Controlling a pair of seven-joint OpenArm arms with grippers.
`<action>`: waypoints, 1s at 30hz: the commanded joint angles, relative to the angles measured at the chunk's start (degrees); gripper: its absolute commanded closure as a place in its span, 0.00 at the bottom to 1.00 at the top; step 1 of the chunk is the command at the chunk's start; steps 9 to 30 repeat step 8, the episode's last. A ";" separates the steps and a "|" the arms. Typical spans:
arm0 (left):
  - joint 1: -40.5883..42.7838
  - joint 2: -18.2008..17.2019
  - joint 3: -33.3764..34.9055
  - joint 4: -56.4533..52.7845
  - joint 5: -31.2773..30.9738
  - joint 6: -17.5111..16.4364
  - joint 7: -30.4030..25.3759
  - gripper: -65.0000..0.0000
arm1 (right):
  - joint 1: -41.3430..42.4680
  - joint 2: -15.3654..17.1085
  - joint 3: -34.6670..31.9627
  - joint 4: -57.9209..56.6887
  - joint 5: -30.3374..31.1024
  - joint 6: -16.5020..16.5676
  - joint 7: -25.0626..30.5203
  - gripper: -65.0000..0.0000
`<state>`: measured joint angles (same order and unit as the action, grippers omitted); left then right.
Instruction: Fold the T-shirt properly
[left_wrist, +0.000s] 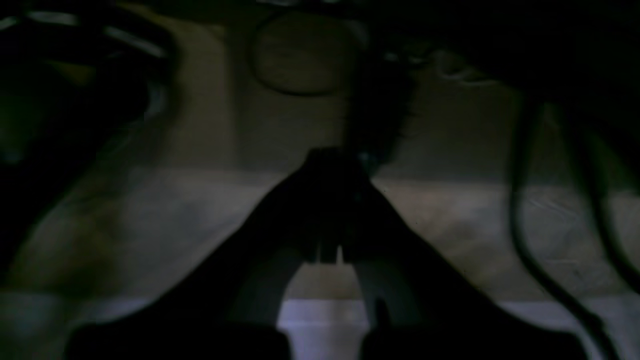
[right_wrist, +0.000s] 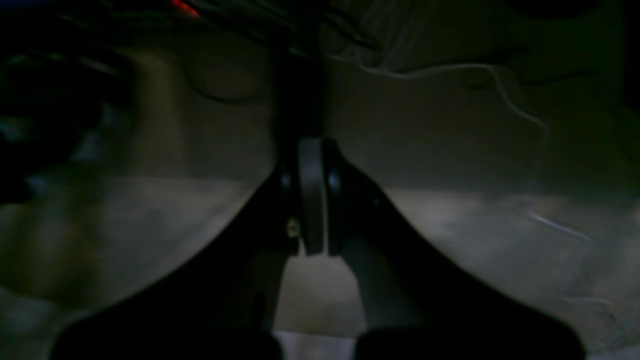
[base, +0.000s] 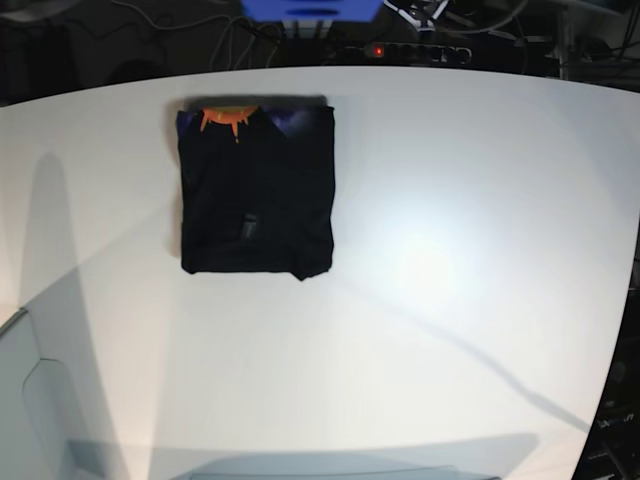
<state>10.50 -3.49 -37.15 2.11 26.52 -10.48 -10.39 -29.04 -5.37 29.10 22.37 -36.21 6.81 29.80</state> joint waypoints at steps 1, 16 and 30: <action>0.00 -0.34 0.71 0.04 -0.28 3.32 0.06 1.00 | 0.42 1.10 0.13 -3.34 -1.11 -2.98 0.57 1.00; -2.11 2.04 2.38 -0.22 -0.11 11.84 0.15 1.00 | 10.00 2.33 0.13 -18.37 -6.83 -19.69 2.33 1.00; -2.11 2.04 2.38 -0.22 -0.11 11.84 0.15 1.00 | 10.00 2.33 0.13 -18.37 -6.83 -19.69 2.33 1.00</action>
